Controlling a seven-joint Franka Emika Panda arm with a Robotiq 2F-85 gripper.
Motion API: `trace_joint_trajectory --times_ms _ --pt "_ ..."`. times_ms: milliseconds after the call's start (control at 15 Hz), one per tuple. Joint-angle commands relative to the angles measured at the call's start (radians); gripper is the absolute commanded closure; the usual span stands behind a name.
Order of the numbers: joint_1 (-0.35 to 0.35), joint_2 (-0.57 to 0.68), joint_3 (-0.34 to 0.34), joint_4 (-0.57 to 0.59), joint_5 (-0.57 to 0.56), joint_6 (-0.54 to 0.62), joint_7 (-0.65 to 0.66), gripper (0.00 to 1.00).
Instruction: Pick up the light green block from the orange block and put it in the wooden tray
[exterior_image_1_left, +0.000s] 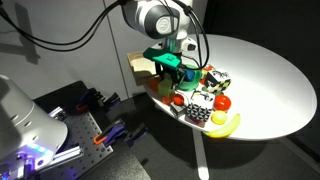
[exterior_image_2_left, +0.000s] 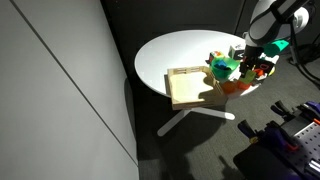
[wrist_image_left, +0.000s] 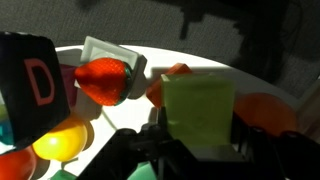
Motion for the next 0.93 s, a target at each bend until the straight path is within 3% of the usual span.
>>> trace_joint_trajectory --times_ms 0,867 --pt "-0.005 -0.003 0.004 0.019 -0.016 -0.021 0.016 0.68" --pt "0.037 -0.091 0.083 0.044 0.061 -0.121 0.051 0.69"
